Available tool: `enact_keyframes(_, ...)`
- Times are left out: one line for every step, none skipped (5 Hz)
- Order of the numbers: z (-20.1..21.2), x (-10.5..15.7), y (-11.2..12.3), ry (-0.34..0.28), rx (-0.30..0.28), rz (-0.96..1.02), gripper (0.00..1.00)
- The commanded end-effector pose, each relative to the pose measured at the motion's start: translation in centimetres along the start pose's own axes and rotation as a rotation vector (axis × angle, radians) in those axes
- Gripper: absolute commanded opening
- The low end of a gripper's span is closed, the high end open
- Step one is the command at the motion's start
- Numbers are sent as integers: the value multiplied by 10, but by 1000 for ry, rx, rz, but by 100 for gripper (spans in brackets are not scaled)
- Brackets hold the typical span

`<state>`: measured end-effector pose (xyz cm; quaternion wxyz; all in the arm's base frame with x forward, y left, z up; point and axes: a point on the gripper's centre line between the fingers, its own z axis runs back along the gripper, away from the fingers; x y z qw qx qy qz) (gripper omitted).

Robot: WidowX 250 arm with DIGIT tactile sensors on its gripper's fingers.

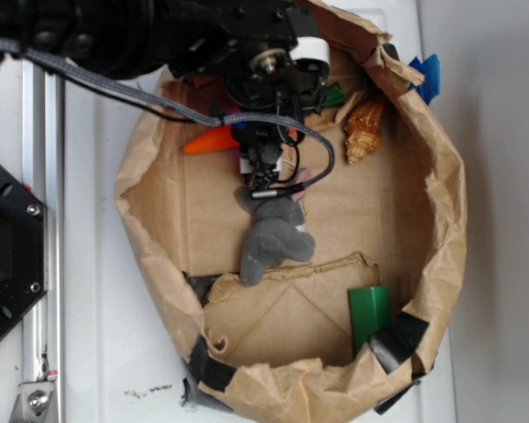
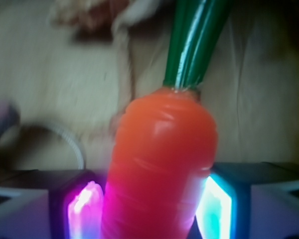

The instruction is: Grab the carrot.

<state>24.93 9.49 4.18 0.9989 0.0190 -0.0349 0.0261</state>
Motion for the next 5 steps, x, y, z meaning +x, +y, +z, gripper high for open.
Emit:
enact_keyframes(114, 14, -34, -191, -59, 17, 0)
enact_keyframes(146, 17, -50, -190, -94, 30, 0)
enact_keyframes(148, 19, -55, -188, -93, 25, 0)
enact_keyframes(146, 20, -60, -184, -79, 10, 0)
enact_keyframes(138, 19, -61, -165, -83, -2, 0)
